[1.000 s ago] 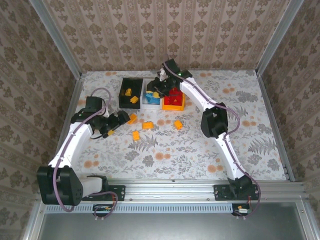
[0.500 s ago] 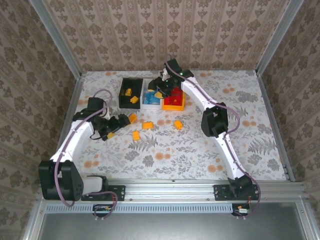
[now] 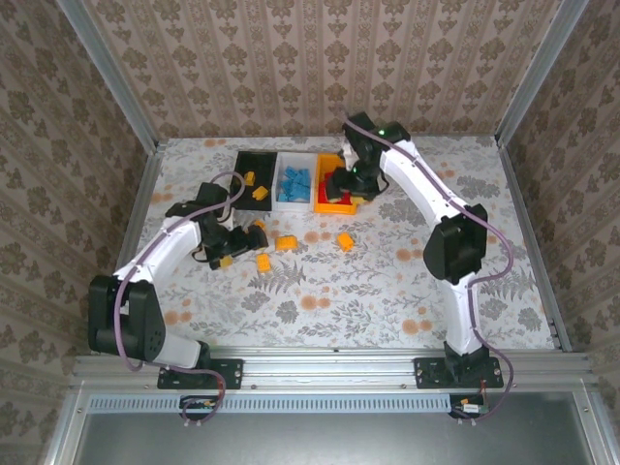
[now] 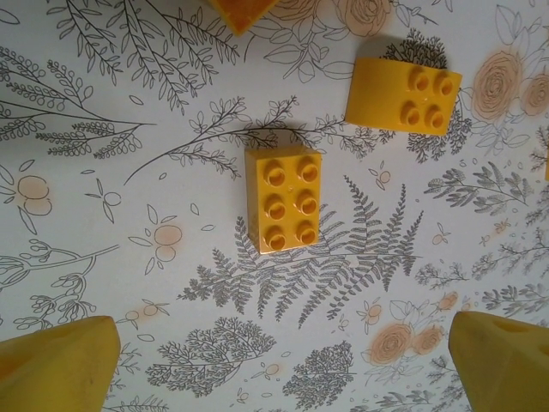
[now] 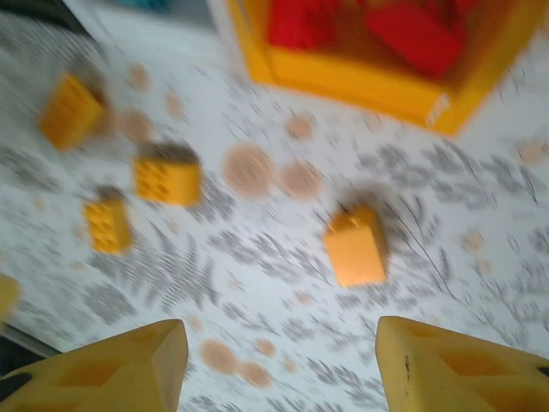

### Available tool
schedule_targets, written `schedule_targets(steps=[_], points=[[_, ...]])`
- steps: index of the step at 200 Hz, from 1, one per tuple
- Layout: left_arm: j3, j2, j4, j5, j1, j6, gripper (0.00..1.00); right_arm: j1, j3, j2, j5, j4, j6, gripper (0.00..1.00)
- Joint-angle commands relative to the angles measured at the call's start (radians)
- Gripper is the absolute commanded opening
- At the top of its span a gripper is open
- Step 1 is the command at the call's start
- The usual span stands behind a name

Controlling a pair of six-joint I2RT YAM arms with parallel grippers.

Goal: Sort the legos into containers by color

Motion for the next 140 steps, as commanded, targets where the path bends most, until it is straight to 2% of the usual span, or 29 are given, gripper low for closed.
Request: schedule_targets(steps=[1,38,59,96,140], points=[[0.040,0.022,-0.013,-0.020,-0.013,0.011,1.00,0.025,-0.136,-0.016,0.076,-0.008,-0.093,0.63],[0.049,0.040,-0.021,-0.020,-0.022,0.013,1.00,0.070,-0.188,0.035,0.125,0.026,-0.151,0.65],[0.046,0.032,-0.030,-0.024,-0.022,0.015,1.00,0.084,-0.183,0.077,0.177,0.033,-0.167,0.65],[0.030,0.011,-0.040,-0.033,-0.019,0.020,1.00,0.093,-0.155,0.153,0.200,0.032,-0.186,0.65],[0.012,-0.019,-0.053,-0.030,0.003,0.029,1.00,0.098,-0.147,0.205,0.239,0.051,-0.185,0.60]])
